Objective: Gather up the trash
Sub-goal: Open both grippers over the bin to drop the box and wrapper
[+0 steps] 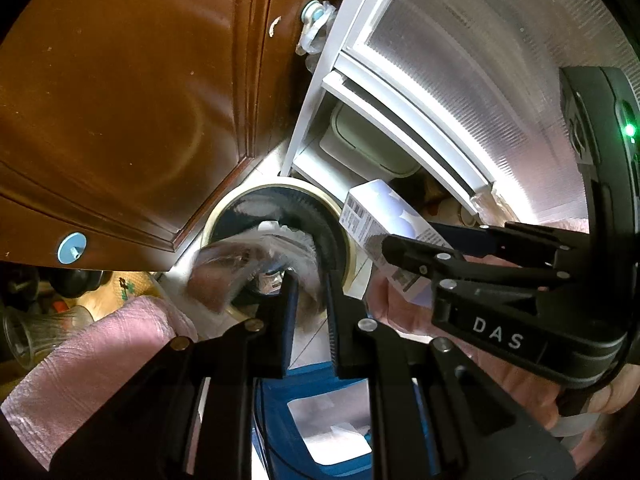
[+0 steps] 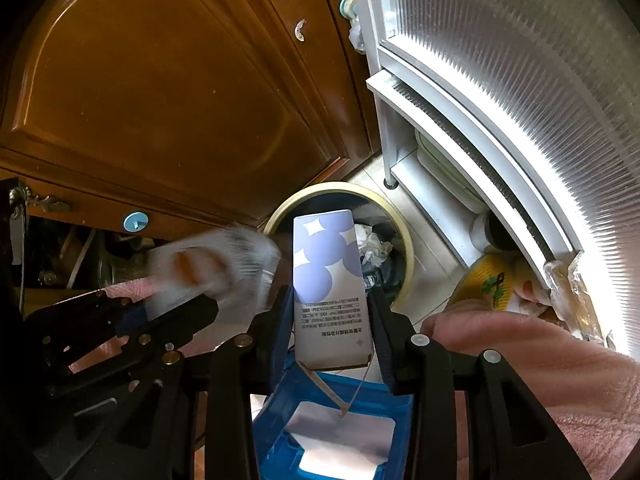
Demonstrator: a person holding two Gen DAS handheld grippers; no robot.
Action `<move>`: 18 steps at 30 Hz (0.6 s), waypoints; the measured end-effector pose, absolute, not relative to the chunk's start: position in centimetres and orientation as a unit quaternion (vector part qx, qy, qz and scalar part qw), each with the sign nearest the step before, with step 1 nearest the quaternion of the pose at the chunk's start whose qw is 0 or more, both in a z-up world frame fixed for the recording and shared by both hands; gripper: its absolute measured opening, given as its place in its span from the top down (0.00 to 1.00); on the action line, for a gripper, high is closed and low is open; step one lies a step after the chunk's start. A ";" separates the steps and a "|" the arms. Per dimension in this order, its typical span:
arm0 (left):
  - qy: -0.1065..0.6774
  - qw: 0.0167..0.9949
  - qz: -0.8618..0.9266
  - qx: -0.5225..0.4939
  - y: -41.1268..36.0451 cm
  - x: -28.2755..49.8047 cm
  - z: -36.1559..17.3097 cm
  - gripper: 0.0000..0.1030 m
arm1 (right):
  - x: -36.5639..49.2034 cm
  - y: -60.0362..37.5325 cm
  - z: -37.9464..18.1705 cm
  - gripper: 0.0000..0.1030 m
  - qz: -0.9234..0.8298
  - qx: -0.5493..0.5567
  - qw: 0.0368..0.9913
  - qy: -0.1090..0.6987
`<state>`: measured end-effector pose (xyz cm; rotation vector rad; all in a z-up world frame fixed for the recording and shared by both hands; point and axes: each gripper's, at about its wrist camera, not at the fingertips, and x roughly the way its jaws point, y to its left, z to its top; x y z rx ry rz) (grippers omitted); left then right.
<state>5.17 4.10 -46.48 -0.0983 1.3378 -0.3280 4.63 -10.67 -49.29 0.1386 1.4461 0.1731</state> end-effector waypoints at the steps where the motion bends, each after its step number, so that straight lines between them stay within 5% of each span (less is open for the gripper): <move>1: 0.617 0.771 -0.151 -0.046 4.1 5.2 -46.5 0.90 | 4.7 -10.7 -49.3 0.63 0.079 0.063 0.745 0.660; 8: 0.615 0.773 -0.147 -0.047 4.2 5.1 -46.3 0.90 | 4.6 -10.8 -49.0 0.61 0.085 0.066 0.748 0.655; 12: 0.619 0.771 -0.141 -0.051 4.5 5.2 -46.4 0.87 | 4.7 -10.9 -48.9 0.47 0.080 0.071 0.748 0.656; 18: 0.622 0.770 -0.130 -0.059 5.1 5.4 -46.5 0.68 | 4.9 -11.3 -48.9 0.46 0.072 0.079 0.748 0.655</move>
